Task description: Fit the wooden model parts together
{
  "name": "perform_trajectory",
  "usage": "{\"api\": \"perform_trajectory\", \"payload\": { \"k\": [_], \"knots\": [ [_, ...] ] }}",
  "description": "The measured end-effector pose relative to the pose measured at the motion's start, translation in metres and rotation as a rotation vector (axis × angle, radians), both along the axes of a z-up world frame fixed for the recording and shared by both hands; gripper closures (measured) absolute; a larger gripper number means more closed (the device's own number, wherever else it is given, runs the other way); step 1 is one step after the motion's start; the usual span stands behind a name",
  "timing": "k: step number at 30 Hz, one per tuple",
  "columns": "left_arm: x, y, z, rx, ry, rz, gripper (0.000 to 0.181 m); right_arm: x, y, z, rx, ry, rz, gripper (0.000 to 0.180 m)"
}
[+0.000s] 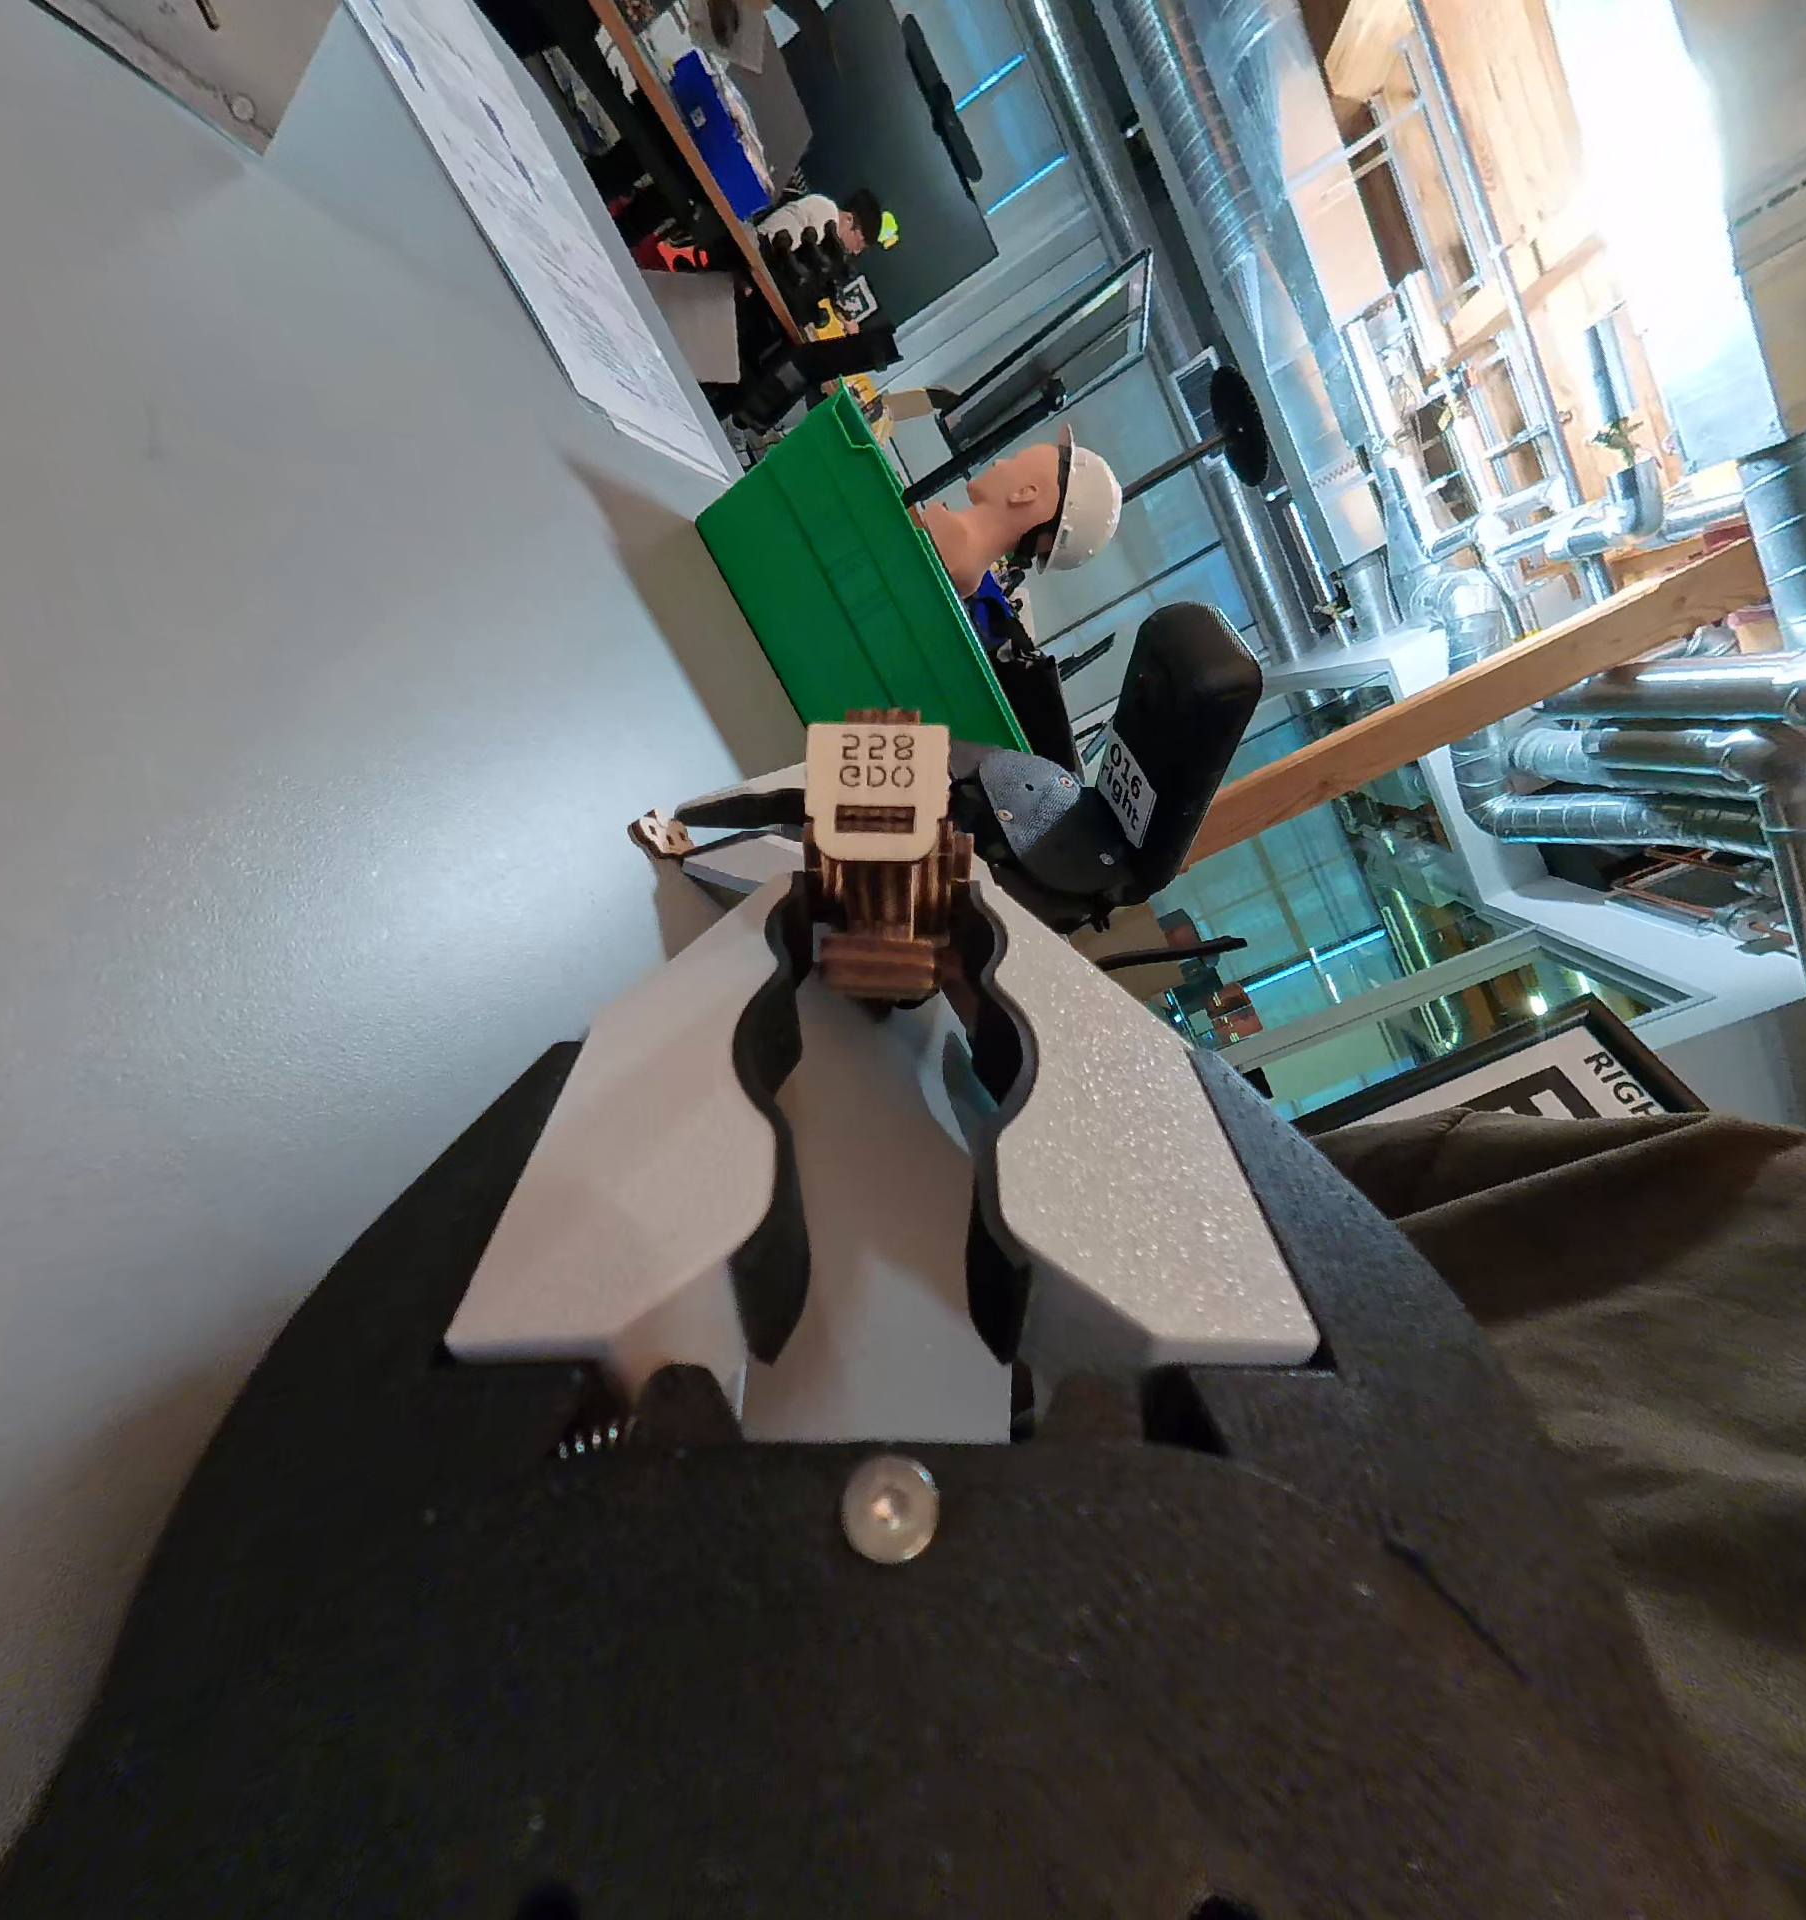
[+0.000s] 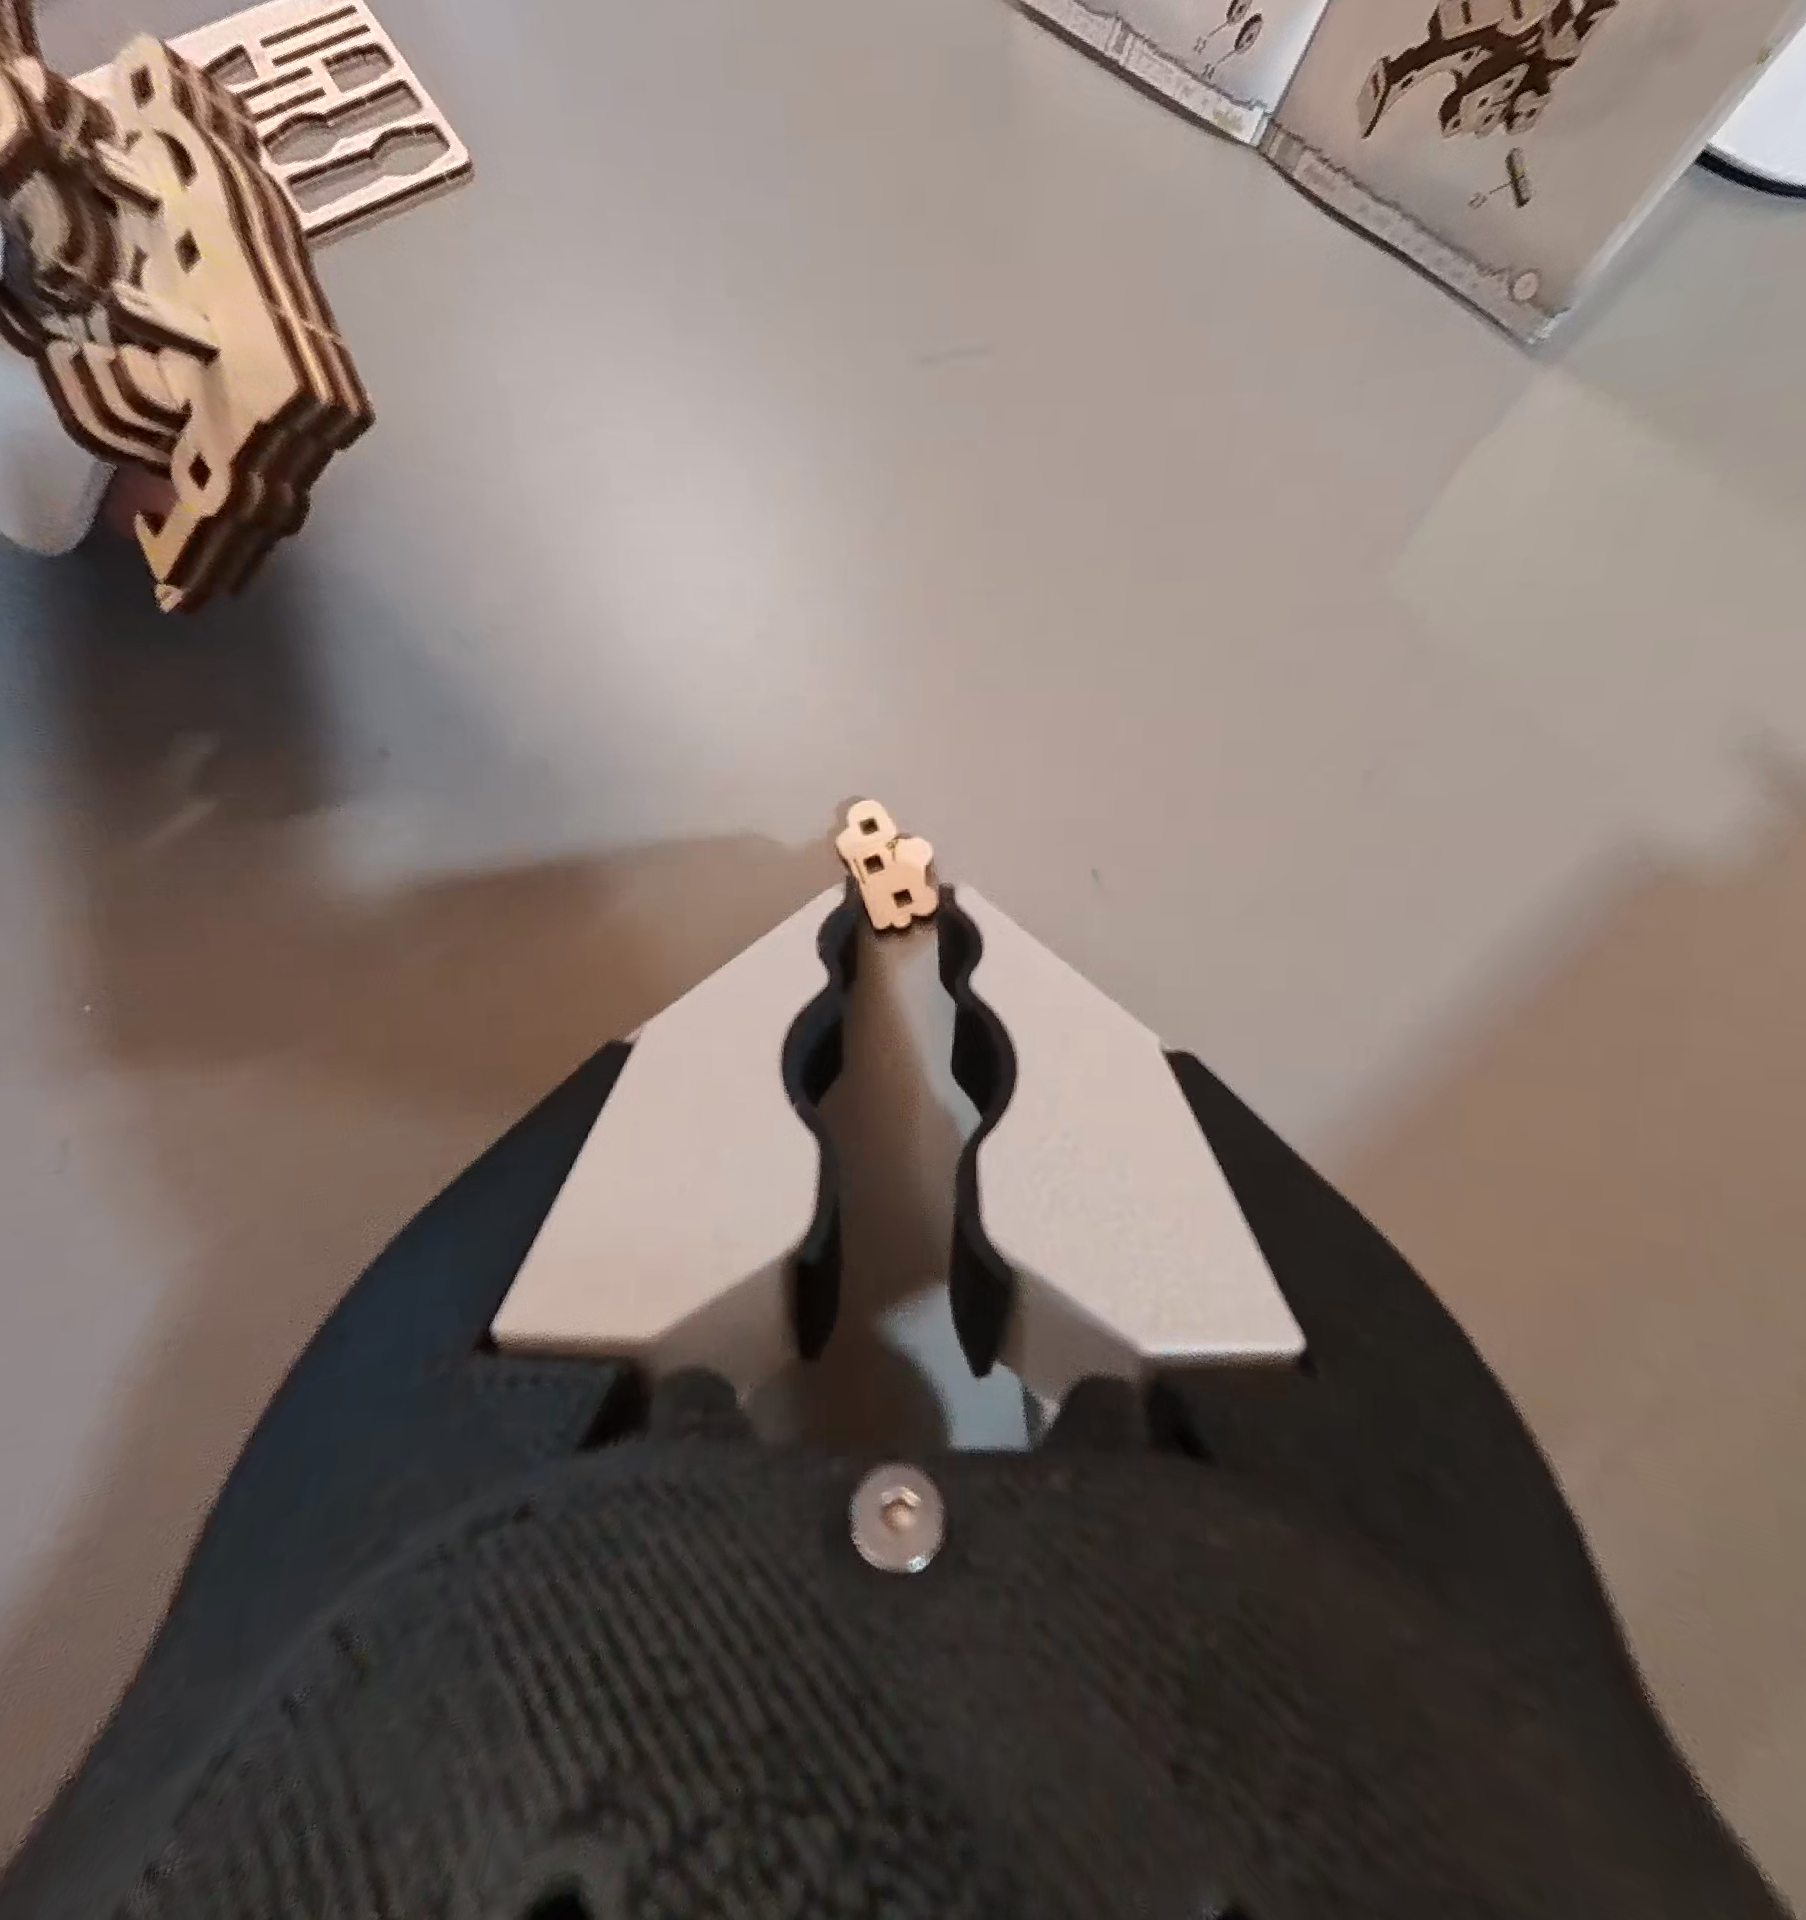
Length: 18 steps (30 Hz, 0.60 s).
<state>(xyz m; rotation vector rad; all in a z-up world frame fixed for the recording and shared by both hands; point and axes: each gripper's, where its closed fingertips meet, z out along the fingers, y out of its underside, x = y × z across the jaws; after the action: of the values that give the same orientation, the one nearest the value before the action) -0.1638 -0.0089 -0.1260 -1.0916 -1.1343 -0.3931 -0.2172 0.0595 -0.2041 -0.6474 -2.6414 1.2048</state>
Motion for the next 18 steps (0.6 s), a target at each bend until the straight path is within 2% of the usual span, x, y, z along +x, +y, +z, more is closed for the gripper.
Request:
{"api": "perform_trajectory", "payload": {
  "k": [18],
  "knots": [
    [0.000, 0.000, -0.003, 0.030, -0.036, -0.013, 0.155, 0.015, -0.013, 0.030, -0.160, 0.035, 0.098, 0.167]
  ]
}}
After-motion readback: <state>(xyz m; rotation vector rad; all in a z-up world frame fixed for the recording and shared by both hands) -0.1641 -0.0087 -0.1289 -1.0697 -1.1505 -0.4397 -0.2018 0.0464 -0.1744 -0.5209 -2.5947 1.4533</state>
